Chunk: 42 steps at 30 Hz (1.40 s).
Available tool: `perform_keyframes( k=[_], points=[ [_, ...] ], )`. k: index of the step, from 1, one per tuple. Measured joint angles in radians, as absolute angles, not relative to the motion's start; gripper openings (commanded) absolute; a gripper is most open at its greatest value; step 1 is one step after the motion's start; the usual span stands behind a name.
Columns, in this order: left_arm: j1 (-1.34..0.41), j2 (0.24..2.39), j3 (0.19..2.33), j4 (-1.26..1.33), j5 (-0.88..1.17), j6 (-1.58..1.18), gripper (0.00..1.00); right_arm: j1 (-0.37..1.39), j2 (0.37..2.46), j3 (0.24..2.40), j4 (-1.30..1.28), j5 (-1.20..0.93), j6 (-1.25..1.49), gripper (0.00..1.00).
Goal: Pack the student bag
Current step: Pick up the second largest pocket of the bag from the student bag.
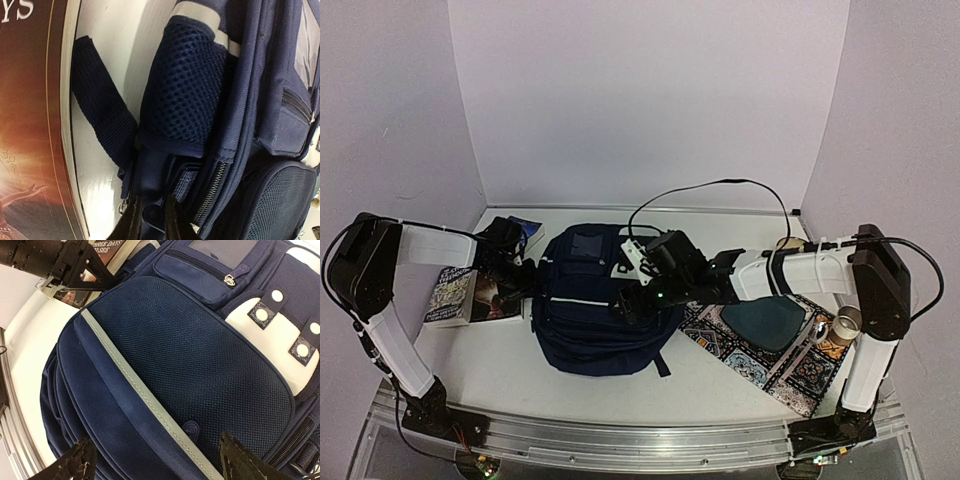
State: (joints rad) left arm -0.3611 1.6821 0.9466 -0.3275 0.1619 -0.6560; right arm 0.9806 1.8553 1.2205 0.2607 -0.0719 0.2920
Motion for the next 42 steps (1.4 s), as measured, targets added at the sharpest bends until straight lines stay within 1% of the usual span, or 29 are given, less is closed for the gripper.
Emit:
perform_keyframes(
  k=[6, 15, 19, 23, 28, 31, 34, 39, 42],
  points=[
    [-0.361, 1.682, 0.946, -0.332, 0.168, -0.679, 0.21, 0.984, 1.855, 1.224, 0.263, -0.076, 0.288, 0.85],
    [-0.361, 1.673, 0.932, -0.307, 0.192, -0.72, 0.31, 0.985, 1.856, 1.224, 0.264, -0.077, 0.282, 0.85],
    [-0.361, 1.657, 0.907, -0.283, 0.208, -0.748, 0.31, 0.986, 1.856, 1.224, 0.264, -0.077, 0.278, 0.85],
    [-0.361, 1.639, 0.861, -0.231, 0.214, -0.794, 0.34, 0.987, 1.856, 1.224, 0.265, -0.078, 0.275, 0.85],
    [-0.361, 1.628, 0.829, -0.178, 0.217, -0.845, 0.32, 0.987, 1.856, 1.224, 0.267, -0.078, 0.271, 0.85],
    [-0.361, 1.628, 0.801, -0.126, 0.229, -0.882, 0.28, 0.987, 1.856, 1.224, 0.269, -0.08, 0.263, 0.85],
    [-0.36, 1.628, 0.779, -0.085, 0.236, -0.915, 0.23, 0.988, 1.856, 1.224, 0.269, -0.086, 0.247, 0.85],
    [-0.36, 1.625, 0.747, -0.026, 0.233, -0.968, 0.11, 0.998, 1.862, 1.224, 0.27, -0.092, 0.18, 0.86],
    [-0.36, 1.591, 0.723, -0.01, 0.228, -0.982, 0.02, 1.01, 1.872, 1.231, 0.265, -0.092, 0.126, 0.86]
  ],
)
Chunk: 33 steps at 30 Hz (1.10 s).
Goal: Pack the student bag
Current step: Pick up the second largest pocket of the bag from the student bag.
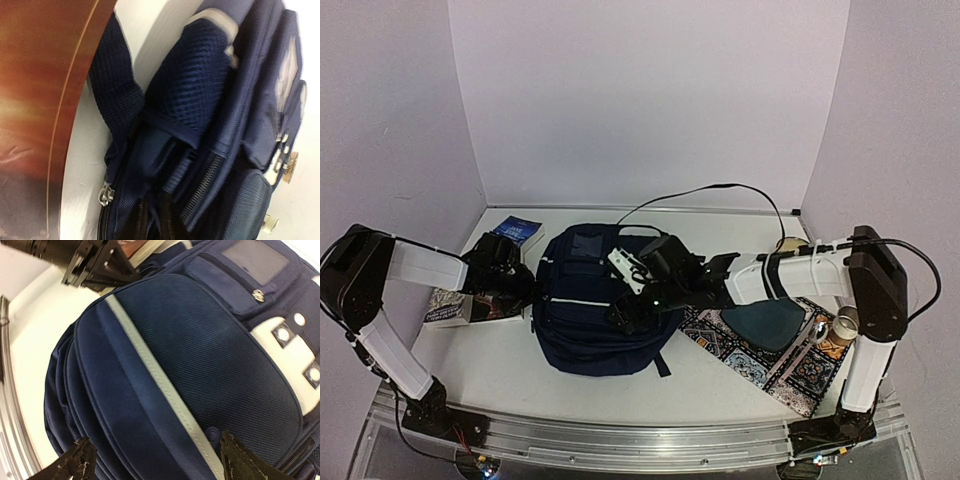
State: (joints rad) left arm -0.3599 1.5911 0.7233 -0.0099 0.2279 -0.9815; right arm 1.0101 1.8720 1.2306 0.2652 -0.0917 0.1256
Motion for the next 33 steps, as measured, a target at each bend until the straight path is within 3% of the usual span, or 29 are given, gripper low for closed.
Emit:
perform_keyframes(
  k=[6, 8, 17, 24, 27, 30, 33],
  points=[
    [-0.361, 1.478, 0.67, 0.007, 0.239, -0.996, 0.01, 1.029, 1.898, 1.262, 0.259, -0.089, -0.002, 0.86],
    [-0.362, 1.447, 0.643, 0.011, 0.248, -0.995, 0.05, 1.035, 1.899, 1.27, 0.252, -0.088, -0.05, 0.86],
    [-0.368, 1.361, 0.609, -0.131, 0.162, -0.817, 0.56, 1.052, 1.956, 1.377, 0.212, -0.049, -0.238, 0.84],
    [-0.368, 1.363, 0.706, -0.227, 0.082, -0.604, 0.72, 1.056, 2.006, 1.405, 0.16, -0.032, -0.319, 0.82],
    [-0.368, 1.363, 0.737, -0.243, 0.066, -0.531, 0.75, 1.056, 2.021, 1.405, 0.145, 0.014, -0.345, 0.62],
    [-0.368, 1.363, 0.757, -0.258, 0.059, -0.463, 0.77, 1.056, 2.032, 1.405, 0.139, 0.064, -0.378, 0.3],
    [-0.368, 1.363, 0.768, -0.265, 0.07, -0.411, 0.78, 1.055, 2.033, 1.405, 0.134, 0.096, -0.4, 0.09]
  ],
)
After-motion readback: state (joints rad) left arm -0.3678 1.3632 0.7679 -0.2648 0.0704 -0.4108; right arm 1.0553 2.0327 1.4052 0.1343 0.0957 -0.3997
